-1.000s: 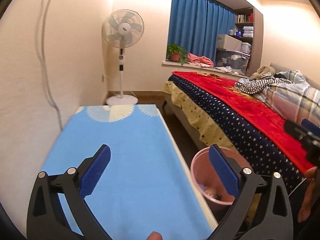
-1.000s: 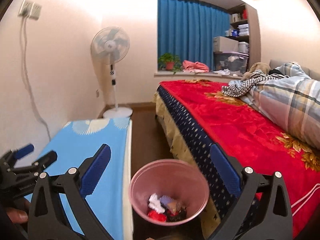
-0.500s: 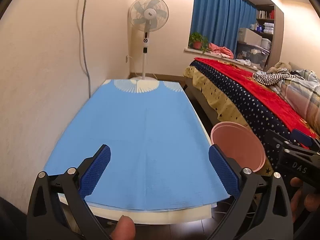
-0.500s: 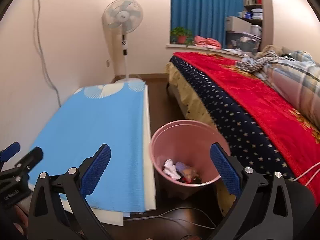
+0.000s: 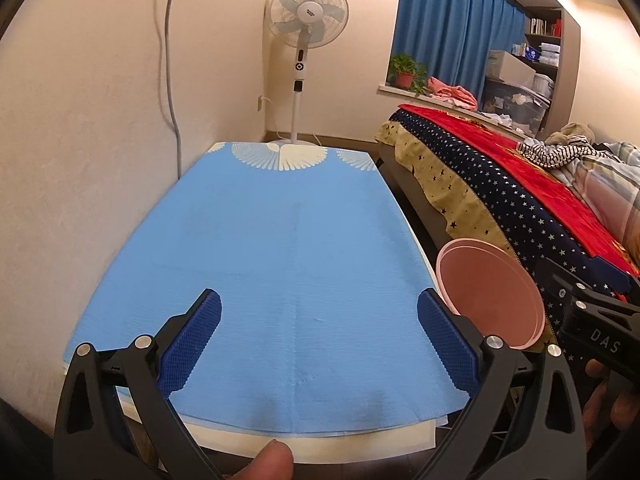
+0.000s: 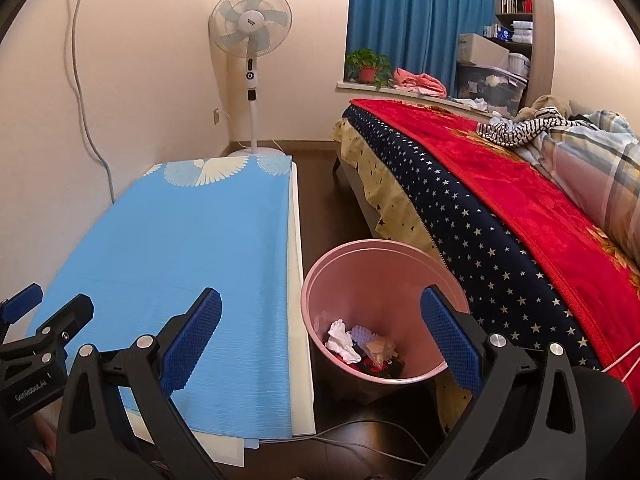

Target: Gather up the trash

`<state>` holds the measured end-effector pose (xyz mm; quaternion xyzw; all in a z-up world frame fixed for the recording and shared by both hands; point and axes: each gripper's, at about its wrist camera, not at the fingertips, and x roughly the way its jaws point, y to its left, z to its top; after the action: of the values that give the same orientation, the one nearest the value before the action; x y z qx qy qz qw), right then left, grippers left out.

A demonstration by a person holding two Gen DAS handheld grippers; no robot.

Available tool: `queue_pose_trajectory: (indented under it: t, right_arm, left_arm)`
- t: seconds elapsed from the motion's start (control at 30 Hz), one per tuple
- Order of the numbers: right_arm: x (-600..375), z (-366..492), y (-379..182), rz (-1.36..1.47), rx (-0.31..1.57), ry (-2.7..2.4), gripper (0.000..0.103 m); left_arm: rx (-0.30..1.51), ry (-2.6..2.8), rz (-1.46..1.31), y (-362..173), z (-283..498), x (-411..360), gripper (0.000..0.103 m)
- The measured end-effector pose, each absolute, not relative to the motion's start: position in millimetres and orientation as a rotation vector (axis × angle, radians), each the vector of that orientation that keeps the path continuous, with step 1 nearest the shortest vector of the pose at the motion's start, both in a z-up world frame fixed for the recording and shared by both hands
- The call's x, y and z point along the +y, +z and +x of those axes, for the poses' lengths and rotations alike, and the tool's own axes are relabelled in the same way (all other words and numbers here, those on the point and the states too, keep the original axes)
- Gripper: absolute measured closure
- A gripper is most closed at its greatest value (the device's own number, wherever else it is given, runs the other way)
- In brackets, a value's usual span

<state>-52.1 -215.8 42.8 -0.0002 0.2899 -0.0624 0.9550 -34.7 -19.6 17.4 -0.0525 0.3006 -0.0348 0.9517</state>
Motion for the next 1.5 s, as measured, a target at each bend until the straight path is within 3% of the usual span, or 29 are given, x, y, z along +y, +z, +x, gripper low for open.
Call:
queue_pose_trajectory:
  t: [1.5]
  right_arm:
    - [-216.2, -52.5, 41.4, -0.029, 0.576, -0.143, 0.005]
  left_arm:
    - [0.602, -0.075, -0.098, 16.3, -34.0, -22.2, 0.008]
